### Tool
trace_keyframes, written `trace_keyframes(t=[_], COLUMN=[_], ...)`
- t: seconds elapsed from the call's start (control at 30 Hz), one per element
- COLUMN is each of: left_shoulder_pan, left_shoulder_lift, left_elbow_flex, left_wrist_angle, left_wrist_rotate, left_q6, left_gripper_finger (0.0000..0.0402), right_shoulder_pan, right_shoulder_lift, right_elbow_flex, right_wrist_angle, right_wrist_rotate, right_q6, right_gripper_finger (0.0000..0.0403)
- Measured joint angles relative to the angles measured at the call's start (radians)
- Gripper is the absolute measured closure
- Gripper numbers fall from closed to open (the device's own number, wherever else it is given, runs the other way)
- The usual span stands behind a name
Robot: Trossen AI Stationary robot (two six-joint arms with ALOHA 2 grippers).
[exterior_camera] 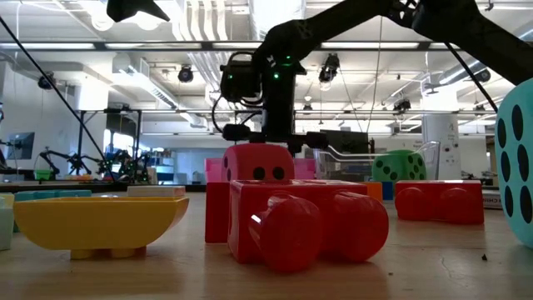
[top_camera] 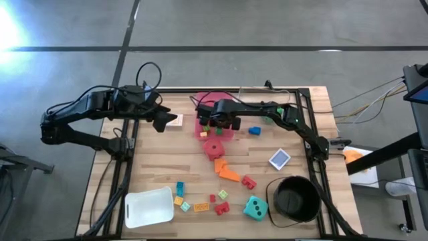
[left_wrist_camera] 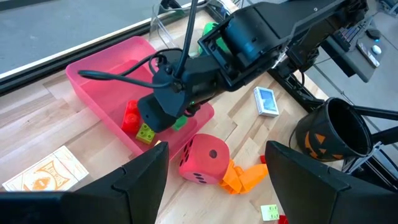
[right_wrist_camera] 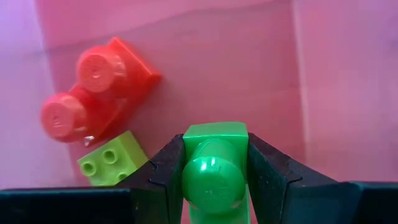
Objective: Pick & Place Toys
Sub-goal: Put the green game piece into the red bin
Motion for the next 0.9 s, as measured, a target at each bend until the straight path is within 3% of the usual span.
trace_keyframes(t=[0.9], left_shoulder_pan=[0.0], left_shoulder_lift=[0.0], left_elbow_flex=[0.0], left_wrist_angle=[0.0], left_wrist_rotate=[0.0], left_q6=[0.0], left_gripper_finger=[0.013], right_shoulder_pan=[0.0], right_shoulder_lift=[0.0], right_elbow_flex=[-0.066], right_wrist_angle=[0.079], right_wrist_rotate=[-0.023], right_q6=[0.046], right_gripper_finger=[0.0281])
